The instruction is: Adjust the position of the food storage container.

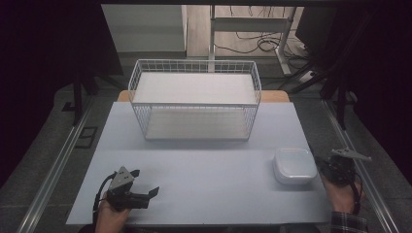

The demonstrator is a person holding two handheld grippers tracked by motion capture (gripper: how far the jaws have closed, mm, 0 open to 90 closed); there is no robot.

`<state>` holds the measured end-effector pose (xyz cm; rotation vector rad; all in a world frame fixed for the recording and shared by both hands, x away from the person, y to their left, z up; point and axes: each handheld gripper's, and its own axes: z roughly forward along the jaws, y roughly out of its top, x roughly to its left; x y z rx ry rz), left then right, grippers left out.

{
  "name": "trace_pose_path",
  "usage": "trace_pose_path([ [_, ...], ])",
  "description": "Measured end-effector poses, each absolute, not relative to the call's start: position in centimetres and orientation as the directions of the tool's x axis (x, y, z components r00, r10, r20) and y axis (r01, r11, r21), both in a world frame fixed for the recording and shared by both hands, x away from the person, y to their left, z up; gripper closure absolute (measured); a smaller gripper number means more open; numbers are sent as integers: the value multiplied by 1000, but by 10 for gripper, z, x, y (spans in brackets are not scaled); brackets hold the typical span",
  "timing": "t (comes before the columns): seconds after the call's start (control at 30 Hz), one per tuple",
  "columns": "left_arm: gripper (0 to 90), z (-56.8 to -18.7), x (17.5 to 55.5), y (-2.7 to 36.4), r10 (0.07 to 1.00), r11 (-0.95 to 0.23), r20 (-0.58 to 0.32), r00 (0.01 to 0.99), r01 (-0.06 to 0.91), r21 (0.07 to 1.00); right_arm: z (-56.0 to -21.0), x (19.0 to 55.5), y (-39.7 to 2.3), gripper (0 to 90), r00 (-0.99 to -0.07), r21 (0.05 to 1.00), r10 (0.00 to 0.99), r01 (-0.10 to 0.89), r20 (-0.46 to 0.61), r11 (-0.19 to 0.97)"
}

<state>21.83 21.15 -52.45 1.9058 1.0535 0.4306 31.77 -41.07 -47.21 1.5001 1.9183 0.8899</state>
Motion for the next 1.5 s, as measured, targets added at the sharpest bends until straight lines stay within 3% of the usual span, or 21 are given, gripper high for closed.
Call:
trace_pose_path([
  [1.5,39,-525,218,210,806,-249,-110,582,501,829,-479,313,-273,889,-593,728,799,589,93,352],
])
